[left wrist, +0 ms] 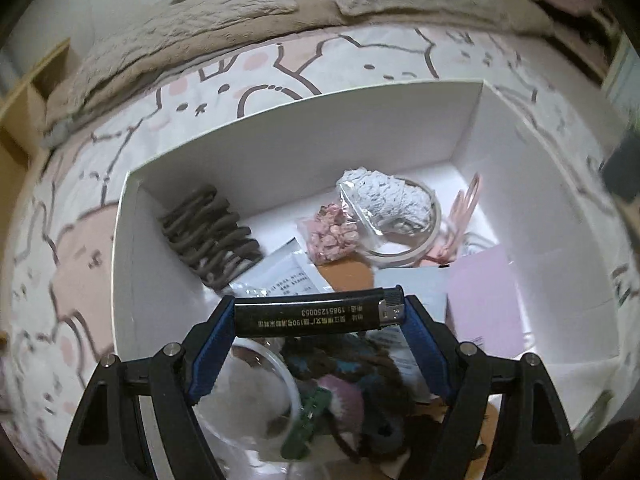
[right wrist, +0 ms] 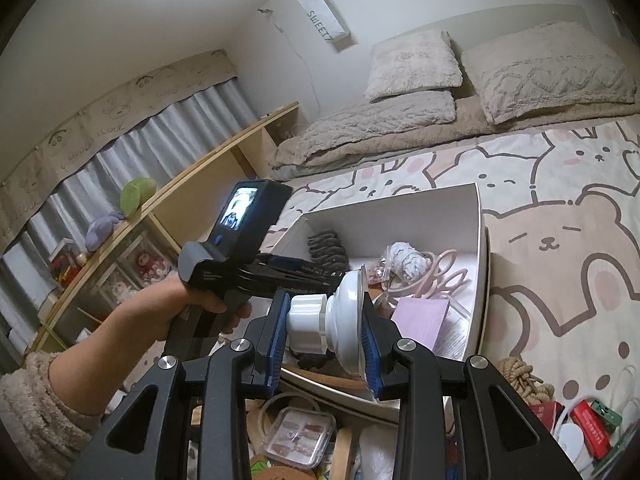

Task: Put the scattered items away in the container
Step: 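Open left gripper to drop the black lighter into the white box, then open right gripper to drop the suction-cup holder into the white box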

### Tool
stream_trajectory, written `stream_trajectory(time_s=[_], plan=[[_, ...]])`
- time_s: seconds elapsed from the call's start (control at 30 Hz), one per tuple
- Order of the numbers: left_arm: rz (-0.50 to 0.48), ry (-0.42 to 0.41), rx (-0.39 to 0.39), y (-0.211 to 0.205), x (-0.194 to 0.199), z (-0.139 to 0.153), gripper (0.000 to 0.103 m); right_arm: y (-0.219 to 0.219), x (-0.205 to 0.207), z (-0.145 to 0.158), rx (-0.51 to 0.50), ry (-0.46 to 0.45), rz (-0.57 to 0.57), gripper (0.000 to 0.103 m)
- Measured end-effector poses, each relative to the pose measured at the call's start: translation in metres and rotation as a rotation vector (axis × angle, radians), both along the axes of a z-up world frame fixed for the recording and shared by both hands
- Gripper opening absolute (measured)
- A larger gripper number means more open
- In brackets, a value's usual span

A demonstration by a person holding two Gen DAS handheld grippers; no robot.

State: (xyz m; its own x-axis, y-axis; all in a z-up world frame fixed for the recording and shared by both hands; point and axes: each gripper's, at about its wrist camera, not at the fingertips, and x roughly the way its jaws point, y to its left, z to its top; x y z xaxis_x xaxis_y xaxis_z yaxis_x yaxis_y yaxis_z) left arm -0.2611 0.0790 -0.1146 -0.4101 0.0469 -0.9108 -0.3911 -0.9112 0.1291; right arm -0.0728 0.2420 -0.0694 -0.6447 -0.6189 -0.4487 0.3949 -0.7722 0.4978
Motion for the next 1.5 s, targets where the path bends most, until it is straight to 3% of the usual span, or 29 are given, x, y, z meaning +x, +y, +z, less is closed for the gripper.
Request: stream_trajectory(time_s=[0.2,0.3,0.67,1.03,1.27,1.5], plan=[[-0.089,0.016,-0.134,0.024,0.002,-0.014,0.082,0.001,-0.002,0.000,-0.009,0.000,-0.001,0.034],[-0.072,0.032,-0.146,0.025,0.001,-0.017,0.097,0.001,-0.002,-0.001,-0.009,-0.003,-0.001,0.034],[-0.006,0.058,-0.024,0.006,0.002,-0.004,0.098,0.004,-0.003,0.002,-0.009,-0.004,-0.001,0.034],[0.084,0.125,0.215,-0.038,0.033,0.029,0.098,-0.008,-0.013,0.000,0.036,-0.059,0.023,0.034],[0.057,0.200,0.295,-0.053,0.067,0.044,0.098,-0.022,-0.025,-0.008,0.166,-0.104,0.026,0.034],[0.036,0.224,0.383,-0.058,0.094,0.047,0.098,-0.034,-0.039,-0.015,0.311,-0.152,0.057,0.034]])
